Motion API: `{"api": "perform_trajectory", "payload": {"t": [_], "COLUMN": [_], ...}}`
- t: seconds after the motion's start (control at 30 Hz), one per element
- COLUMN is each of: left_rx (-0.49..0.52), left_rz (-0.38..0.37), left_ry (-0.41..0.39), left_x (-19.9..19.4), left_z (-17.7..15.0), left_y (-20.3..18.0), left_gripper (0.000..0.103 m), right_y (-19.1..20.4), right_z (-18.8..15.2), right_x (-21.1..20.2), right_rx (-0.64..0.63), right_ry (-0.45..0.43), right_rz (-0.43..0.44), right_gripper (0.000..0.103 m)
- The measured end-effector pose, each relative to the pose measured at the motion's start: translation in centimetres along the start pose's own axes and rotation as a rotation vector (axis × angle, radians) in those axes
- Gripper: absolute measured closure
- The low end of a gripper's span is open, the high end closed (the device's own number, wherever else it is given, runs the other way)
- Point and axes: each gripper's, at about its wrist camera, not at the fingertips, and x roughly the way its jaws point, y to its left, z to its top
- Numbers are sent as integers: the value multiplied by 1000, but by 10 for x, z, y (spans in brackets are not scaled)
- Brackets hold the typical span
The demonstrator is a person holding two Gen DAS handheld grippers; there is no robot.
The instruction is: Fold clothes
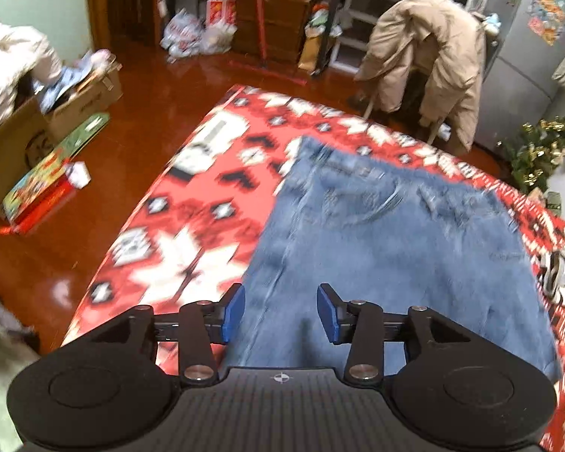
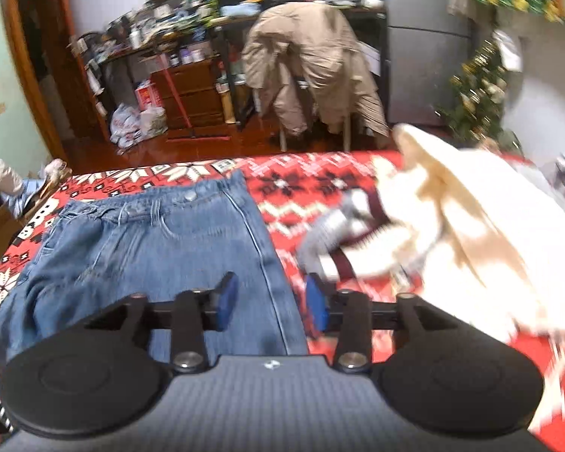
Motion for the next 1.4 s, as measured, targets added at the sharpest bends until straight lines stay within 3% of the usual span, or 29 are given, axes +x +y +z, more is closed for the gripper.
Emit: {"api": "perform_trajectory", "payload": {"t": [0.2,0.43,0.63,0.7,0.83,0.9,0.97,1.03,1.2,1.4], "left_rx": [-68,-106,-57,-48,-19,-14,-17,-34,-85,-108], "left_rz": [32,18,28,25,38,55,86,119,202,176], "left_ry": [117,226,219,215,208,195,161,105,-62,-184], "left_x": [5,22,23,24,23,22,17,7,-23,-41], "left_z": [-23,-34,-39,-38,-38,-37,-36,-33,-27,-18], "left_y": [26,33,23,20,14,14,15,18,27,28], "left_gripper": [63,63,63,80,83,86,87,89,90,91], "right_y": [-19,-27,-33,-38,-42,-37,-32,-26,-18,-21], "right_z": [-37,-58,-56,-55,-54,-53,-53,-52,-42,-18], "right_x": [-32,-20,2,8,20,25,30,34,18,-6], "right_rx": [64,72,103,116,119,97,75,48,45,108], "right_ry": [-33,1,45,58,73,77,81,100,26,-128], "right_rz": [-34,1,22,19,10,20,30,47,-17,-82], "right_gripper": [33,34,43,43,43,45,53,84,87,88]}}
